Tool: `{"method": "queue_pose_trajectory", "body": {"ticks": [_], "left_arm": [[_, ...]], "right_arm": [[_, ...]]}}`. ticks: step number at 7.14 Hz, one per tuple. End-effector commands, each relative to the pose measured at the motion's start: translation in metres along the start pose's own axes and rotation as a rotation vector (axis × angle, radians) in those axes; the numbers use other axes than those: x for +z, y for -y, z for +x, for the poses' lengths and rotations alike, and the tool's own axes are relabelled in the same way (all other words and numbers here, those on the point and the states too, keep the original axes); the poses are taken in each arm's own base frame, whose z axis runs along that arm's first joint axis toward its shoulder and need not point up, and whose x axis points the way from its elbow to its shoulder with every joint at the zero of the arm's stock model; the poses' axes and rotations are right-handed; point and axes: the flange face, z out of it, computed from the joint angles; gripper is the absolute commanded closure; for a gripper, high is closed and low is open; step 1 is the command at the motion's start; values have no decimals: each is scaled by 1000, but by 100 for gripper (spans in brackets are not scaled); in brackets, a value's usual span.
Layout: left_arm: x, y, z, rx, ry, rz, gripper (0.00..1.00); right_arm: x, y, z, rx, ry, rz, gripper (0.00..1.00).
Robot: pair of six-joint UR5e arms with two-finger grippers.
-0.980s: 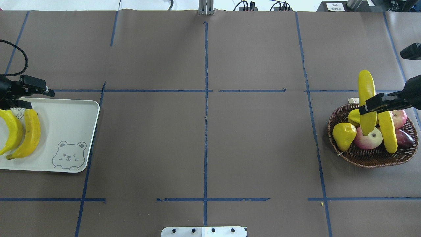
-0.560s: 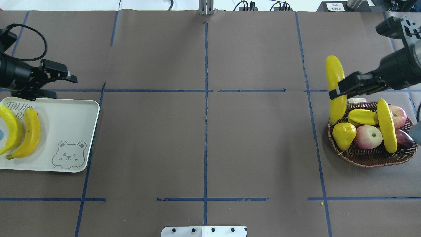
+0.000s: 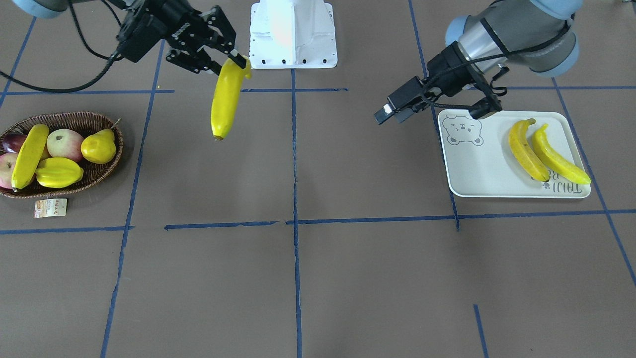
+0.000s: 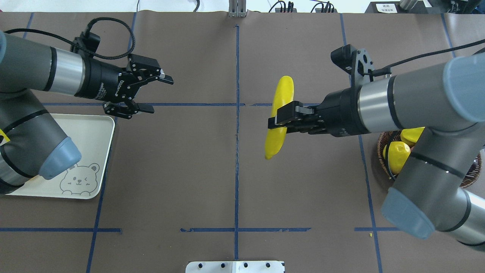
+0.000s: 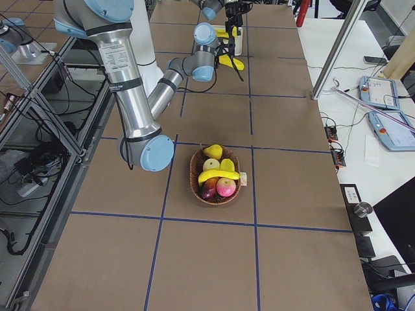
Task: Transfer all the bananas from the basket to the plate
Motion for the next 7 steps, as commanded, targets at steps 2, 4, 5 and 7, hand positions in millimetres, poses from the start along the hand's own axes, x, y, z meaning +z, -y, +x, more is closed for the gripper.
{"method": "queue_pose_trajectory", "body": {"ticks": [2,4,5,7], "left_arm": [[41,-53,42,5,-78,-39,1],[67,-67,58,13,-79,-70,1],[75,-78,56,21,-79,-96,1],[86,-103,49,34,-85,-150,1]], "right_arm": [[36,-48,-29,-3,93,11,100],[38,-53,-31,-4,98,2,100],[39,-53,-31,-4,97,2,100],[39,-53,-31,-4,97,2,100]]}}
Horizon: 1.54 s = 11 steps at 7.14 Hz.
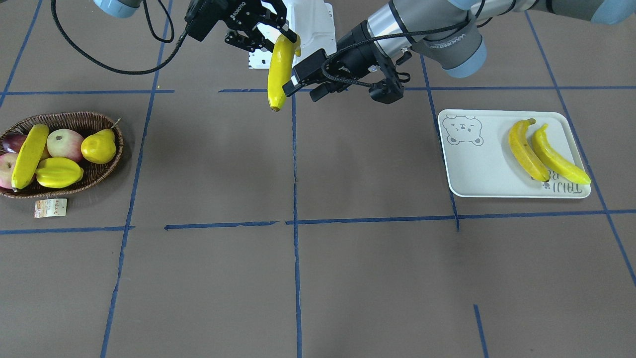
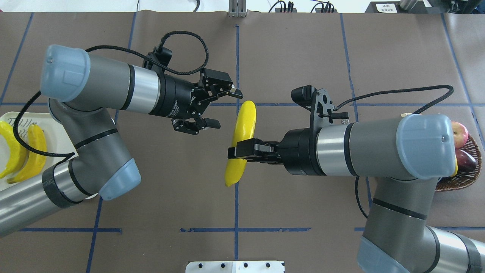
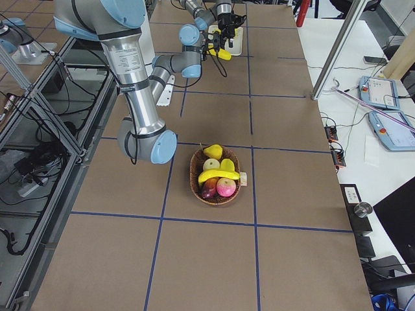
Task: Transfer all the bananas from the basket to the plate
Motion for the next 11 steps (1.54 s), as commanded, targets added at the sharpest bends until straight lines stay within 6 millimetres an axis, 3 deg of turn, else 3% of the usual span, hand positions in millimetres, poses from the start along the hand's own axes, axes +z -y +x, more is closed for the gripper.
{"method": "queue_pose_trajectory", "body": {"ticks": [1,4,5,6,7,8,9,10,11], "left_arm": [[10,-19,-4,13,-16,-42,1],[19,-35,1,20,-26,-67,1],[19,-35,0,20,-26,-69,5],[19,-35,0,21,-26,-69,65],[18,-35,-1,25,-27,-69,100],[19,-34,-2,22,-22,-68,100],[18,-31,-5,18,-17,-62,100],[17,-29,-5,18,-16,-58,100],[17,-27,-5,17,-15,-54,100]], "right_arm": [[0,0,0,0,0,0,100],[1,-1,0,1,-1,-2,100],[1,-1,0,1,-1,-2,100],[1,-2,1,1,-3,-4,99],[1,-2,1,1,-1,-4,99],[0,-1,-1,0,2,-2,94],[-3,-1,-2,3,4,0,28],[-4,0,-2,3,6,1,0],[-6,0,-4,2,10,0,0]]}}
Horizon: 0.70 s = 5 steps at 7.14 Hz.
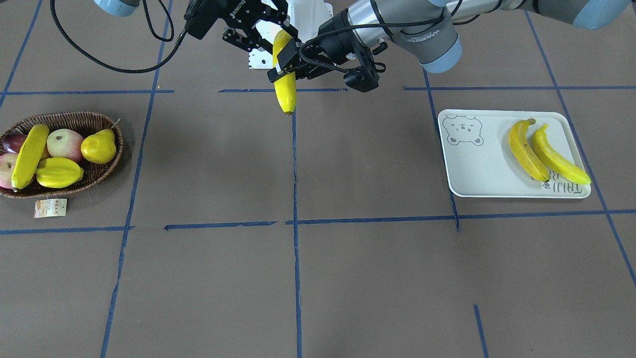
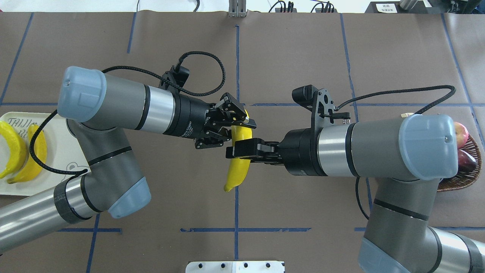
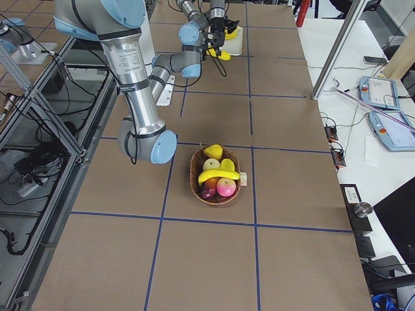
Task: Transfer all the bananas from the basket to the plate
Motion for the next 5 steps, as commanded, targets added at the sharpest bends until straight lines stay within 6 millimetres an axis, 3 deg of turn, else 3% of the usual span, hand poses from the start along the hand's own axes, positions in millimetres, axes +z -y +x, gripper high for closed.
{"method": "queue_pose_trajectory", "body": {"ticks": [1,2,3,5], "left_arm": [[-3,6,0,0,1,13,100],[-10,18,4,0,2,42,100],[-23,43,-2,-12,15,90,100],[-56,97,-57,-26,136,209,100]], "right_arm": [[-5,1,-3,-2,8,1,0],[-8,1,-3,-3,10,3,0],[-17,1,-3,-3,10,6,0],[-35,9,14,5,-24,32,0]]}}
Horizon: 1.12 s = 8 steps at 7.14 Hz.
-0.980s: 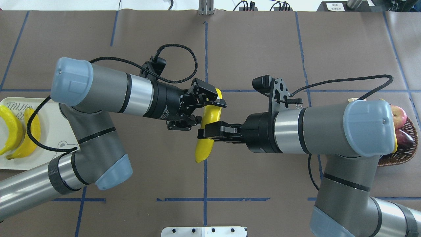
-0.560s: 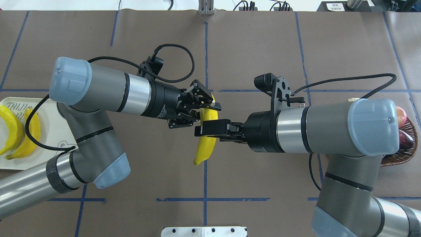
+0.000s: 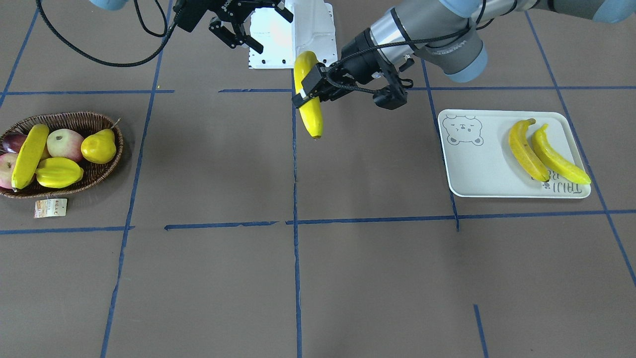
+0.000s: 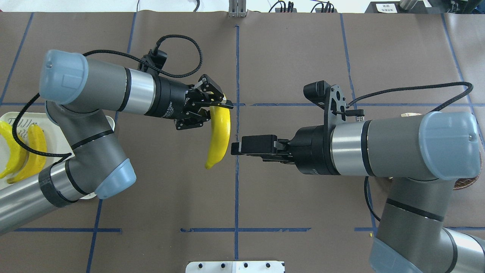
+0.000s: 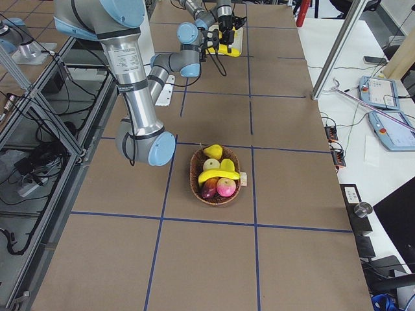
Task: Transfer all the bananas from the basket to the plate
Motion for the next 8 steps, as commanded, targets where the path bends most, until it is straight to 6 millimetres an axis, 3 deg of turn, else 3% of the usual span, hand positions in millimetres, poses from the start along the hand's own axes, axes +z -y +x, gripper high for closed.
{"method": "queue_pose_trajectory", "body": {"ticks": [1,3,5,7,8], "left_arm": [[-39,65,-62,40,146,140,100],[-96,104,-155,112,280,225,100],[-129,127,-237,199,444,305,100],[-146,144,-290,248,564,382,100],[-147,147,-298,262,587,381,100]], "right_arm": [[-25,8,29,16,-57,31,0],[-47,21,68,41,-137,64,0],[-56,39,85,54,-175,97,0],[-54,48,94,64,-196,115,0],[-58,53,99,70,-207,127,0]]}}
